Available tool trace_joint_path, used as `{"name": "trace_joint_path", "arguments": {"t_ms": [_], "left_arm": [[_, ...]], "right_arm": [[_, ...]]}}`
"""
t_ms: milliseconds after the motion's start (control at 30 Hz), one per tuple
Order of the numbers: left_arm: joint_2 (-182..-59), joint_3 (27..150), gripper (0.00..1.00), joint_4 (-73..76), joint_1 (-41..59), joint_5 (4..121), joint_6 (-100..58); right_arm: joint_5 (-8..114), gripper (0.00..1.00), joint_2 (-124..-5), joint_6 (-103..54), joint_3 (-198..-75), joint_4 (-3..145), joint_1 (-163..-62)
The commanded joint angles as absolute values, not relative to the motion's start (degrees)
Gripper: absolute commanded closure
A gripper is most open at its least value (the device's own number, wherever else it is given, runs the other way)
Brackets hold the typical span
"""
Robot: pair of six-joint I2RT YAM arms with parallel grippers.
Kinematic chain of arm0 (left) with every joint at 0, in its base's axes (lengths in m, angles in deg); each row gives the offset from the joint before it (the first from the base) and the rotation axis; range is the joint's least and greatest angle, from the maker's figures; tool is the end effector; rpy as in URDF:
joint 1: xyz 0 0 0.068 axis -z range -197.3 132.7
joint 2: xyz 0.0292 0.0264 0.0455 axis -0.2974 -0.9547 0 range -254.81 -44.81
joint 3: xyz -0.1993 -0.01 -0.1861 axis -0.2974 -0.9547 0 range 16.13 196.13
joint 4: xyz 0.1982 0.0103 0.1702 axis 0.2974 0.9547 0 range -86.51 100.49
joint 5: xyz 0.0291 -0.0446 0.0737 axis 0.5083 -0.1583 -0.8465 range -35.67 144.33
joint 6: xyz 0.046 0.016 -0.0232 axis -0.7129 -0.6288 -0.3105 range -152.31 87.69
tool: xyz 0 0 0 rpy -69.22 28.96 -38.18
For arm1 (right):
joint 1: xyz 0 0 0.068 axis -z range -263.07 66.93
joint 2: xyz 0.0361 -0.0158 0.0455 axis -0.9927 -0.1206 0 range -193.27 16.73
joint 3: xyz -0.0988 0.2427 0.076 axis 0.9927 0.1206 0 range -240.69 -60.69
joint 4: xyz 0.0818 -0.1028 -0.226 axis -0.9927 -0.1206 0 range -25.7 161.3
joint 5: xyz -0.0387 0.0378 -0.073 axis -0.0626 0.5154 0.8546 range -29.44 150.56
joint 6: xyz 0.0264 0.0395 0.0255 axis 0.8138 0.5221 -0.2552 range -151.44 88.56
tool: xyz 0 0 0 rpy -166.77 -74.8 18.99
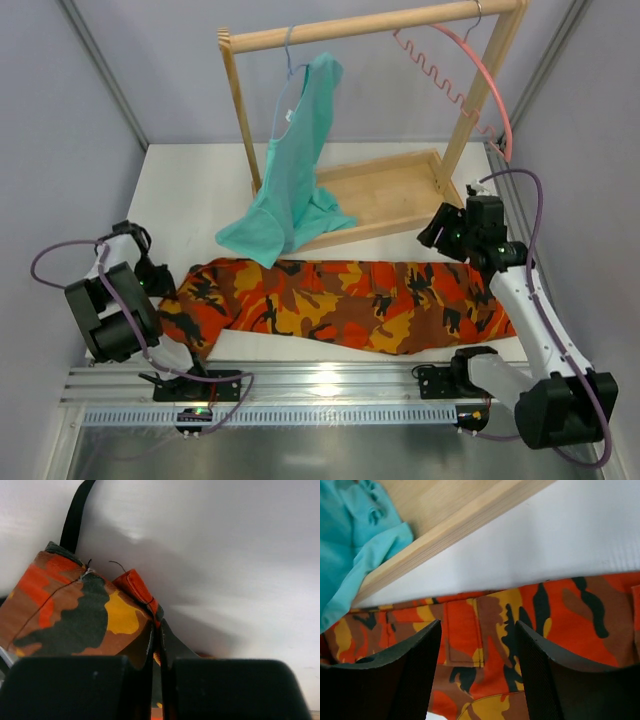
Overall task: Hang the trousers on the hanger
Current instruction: Fold the trousers
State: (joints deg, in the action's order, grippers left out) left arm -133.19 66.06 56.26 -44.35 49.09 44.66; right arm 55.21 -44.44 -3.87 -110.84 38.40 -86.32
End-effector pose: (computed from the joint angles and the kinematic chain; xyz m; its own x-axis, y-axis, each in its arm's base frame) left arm 0.2118 0.1117 0.1626 0.2388 -0.9674 -0.0840 -0.9692 -0.2429 0.0414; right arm 0.2229 0.0160 0.2810 -0.6710 0.4235 -0.6086 0.2112 0.8960 0.3906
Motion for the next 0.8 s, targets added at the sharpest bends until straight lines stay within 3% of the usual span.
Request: {"name": "trace_joint_path", "arguments": {"t_ms": [0, 167, 333, 767], "left_arm": [[-131.4, 76.2, 1.00, 59.2, -43.1, 38.4, 38.1], [-130.4, 86.3, 0.99, 65.5, -39.2, 23.9, 32.6], [-128.9, 90.7, 0.99, 65.4, -36.0, 19.9, 28.3], [-139.5, 90.8, 1.00, 66.0, -28.6, 18.8, 27.5]], "right_arm": [[52.0, 0.37, -38.7, -4.5, -107.9, 41.4, -89.1], [47.8, 0.38, -28.9, -0.3, -99.1, 46.7, -98.5], [50.2, 0.38, -27.6, 2.9, -95.0, 52.5, -107.5], [53.6, 0.38, -32.9, 2.5, -98.0, 50.5, -109.2]]}}
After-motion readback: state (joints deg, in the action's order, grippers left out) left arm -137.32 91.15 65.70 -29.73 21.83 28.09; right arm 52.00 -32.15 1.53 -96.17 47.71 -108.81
